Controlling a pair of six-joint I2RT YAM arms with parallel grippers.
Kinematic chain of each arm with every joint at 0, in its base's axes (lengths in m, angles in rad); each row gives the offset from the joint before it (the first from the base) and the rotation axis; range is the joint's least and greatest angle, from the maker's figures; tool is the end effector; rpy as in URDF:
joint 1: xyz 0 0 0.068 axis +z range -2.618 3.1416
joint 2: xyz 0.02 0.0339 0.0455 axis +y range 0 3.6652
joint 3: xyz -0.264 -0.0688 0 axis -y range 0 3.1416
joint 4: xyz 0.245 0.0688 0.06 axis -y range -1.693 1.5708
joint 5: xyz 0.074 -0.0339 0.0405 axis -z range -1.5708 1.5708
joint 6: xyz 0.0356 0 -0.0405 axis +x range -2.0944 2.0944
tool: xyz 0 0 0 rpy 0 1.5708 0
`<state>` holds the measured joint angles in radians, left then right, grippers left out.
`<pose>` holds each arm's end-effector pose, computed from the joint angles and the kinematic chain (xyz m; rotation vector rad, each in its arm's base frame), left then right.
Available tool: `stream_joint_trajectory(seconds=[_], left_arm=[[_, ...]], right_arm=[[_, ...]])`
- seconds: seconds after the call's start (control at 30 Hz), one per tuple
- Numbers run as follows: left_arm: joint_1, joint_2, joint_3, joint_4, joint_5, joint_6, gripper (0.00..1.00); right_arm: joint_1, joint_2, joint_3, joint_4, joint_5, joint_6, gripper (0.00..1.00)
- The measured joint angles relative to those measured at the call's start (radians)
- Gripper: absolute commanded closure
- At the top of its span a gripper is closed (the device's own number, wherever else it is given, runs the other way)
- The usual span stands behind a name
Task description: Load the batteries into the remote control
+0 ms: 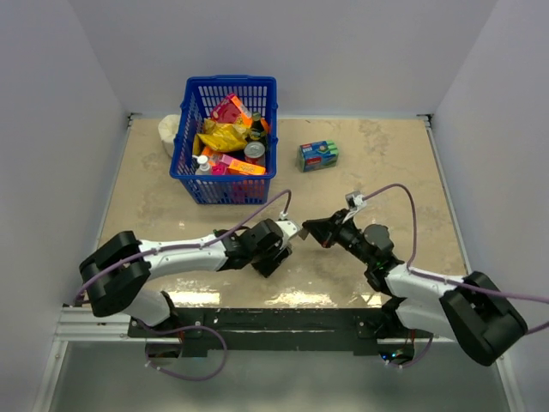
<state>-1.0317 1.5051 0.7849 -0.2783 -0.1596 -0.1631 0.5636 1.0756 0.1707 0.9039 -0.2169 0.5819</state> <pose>0.1514 -0.2421 0.1687 1.0264 2.3566 -0.2554 0.1665 0.1143 0.1901 -0.1659 1.6671 1.0541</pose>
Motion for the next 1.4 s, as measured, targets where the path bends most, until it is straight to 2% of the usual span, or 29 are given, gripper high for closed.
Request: stream_joint_trajectory(seconds=[0.03, 0.07, 0.23, 0.5, 0.7, 0.87, 1.1, 1.2, 1.4], left_arm=[[0.002, -0.016, -0.003, 0.004, -0.007, -0.005, 0.22], [0.005, -0.04, -0.01, 0.011, -0.014, -0.011, 0.17], [0.016, -0.183, -0.078, 0.054, -0.037, -0.058, 0.13], [0.031, -0.291, -0.177, 0.069, -0.085, -0.192, 0.24], [0.039, -0.307, -0.23, 0.068, -0.1, -0.295, 0.42], [0.041, -0.32, -0.264, 0.076, -0.101, -0.355, 0.45], [0.041, -0.325, -0.288, 0.084, -0.101, -0.396, 0.45], [0.042, -0.325, -0.29, 0.091, -0.101, -0.403, 0.45], [0.042, -0.325, -0.292, 0.106, -0.098, -0.403, 0.45]], right_arm=[[0.002, 0.035, -0.006, 0.031, -0.014, 0.006, 1.0], [0.006, 0.067, -0.009, 0.06, -0.024, 0.013, 1.0], [0.048, 0.221, -0.011, 0.226, -0.064, 0.042, 1.0], [0.121, 0.462, -0.008, 0.364, -0.07, 0.101, 1.0], [0.162, 0.653, 0.016, 0.389, -0.081, 0.158, 1.0], [0.189, 0.629, 0.043, 0.396, -0.074, 0.147, 1.0], [0.189, 0.33, 0.081, 0.391, -0.04, 0.036, 1.0], [0.189, 0.264, 0.117, 0.404, -0.027, -0.011, 1.0], [0.193, 0.356, 0.126, 0.423, -0.014, -0.036, 1.0]])
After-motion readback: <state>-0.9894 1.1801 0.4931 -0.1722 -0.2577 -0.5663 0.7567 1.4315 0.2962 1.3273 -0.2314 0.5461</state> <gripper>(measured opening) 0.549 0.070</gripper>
